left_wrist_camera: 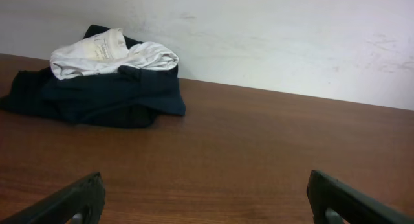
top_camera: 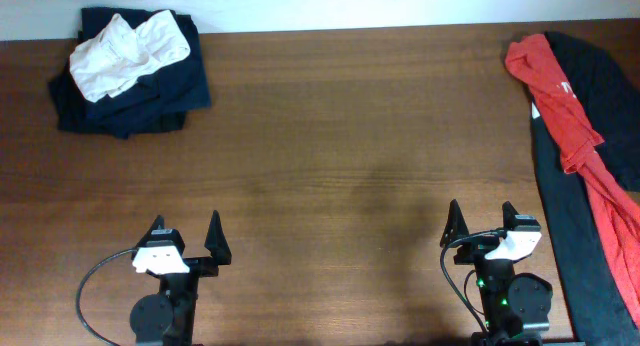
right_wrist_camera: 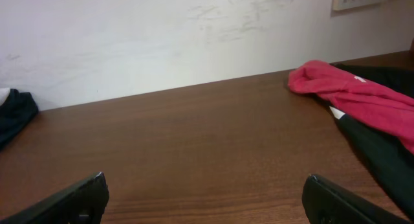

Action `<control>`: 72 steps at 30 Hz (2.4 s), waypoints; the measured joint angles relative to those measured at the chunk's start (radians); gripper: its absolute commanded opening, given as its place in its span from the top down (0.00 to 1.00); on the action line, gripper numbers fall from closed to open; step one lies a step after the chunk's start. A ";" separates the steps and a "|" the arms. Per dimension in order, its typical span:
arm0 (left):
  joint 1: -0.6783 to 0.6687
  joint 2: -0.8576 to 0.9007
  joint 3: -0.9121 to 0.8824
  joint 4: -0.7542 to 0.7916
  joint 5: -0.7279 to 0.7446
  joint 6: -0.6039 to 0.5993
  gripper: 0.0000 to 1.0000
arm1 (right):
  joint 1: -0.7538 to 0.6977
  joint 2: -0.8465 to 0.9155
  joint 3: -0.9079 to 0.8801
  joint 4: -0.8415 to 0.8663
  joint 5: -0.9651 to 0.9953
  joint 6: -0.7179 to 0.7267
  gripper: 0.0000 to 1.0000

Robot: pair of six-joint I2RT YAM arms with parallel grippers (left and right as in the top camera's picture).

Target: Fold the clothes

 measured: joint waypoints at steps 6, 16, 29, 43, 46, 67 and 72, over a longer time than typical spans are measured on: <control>0.000 0.000 0.000 0.000 0.000 0.000 0.01 | 0.000 0.000 0.000 0.000 0.000 0.000 0.01; 0.000 0.000 0.000 0.000 0.000 0.000 0.01 | 0.000 0.000 0.000 0.000 0.000 0.001 0.01; 0.000 0.000 0.000 0.000 0.000 0.000 0.01 | 0.000 0.005 0.000 0.348 -0.257 0.234 0.01; 0.000 0.001 0.000 0.000 0.000 -0.003 0.01 | 0.000 0.293 0.436 0.113 -0.093 0.046 0.01; 0.000 0.002 0.000 0.000 0.000 -0.003 0.01 | 0.000 0.483 0.600 -0.012 0.026 -0.047 0.01; 0.002 0.004 0.000 0.009 -0.093 0.005 0.01 | -0.514 1.617 1.534 -0.722 -0.116 -0.210 0.01; 0.002 0.004 0.000 0.003 -0.099 0.005 0.01 | -0.612 1.805 1.540 -0.644 -0.138 -0.211 0.01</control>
